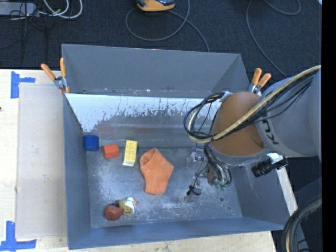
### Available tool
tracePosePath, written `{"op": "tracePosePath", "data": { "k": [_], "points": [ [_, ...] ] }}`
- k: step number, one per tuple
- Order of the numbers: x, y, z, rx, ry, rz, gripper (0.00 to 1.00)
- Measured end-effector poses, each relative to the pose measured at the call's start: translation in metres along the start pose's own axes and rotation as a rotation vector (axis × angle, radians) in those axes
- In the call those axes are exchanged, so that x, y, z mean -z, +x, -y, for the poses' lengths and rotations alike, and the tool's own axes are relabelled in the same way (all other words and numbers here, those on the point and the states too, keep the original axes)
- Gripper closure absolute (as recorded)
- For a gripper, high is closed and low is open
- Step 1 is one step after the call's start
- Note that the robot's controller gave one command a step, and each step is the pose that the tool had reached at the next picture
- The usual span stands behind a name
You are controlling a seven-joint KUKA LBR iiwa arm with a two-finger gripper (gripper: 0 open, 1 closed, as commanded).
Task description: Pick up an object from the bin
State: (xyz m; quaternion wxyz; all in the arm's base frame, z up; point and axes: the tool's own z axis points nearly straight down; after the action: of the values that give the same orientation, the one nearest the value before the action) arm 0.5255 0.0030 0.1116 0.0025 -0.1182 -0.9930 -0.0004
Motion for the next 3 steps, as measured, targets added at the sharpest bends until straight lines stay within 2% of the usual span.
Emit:
{"op": "tracePosePath", "data": {
  "k": [1, 2, 3],
  "points": [
    [-0.012, -0.019, -0.030, 0.166, 0.001, -0.002, 0.00],
    [-0.026, -0.010, -0.058, -0.019, 0.000, -0.001, 0.00],
    [-0.033, -0.014, -0.084, -0.169, 0.001, -0.002, 0.00]
  ]
}}
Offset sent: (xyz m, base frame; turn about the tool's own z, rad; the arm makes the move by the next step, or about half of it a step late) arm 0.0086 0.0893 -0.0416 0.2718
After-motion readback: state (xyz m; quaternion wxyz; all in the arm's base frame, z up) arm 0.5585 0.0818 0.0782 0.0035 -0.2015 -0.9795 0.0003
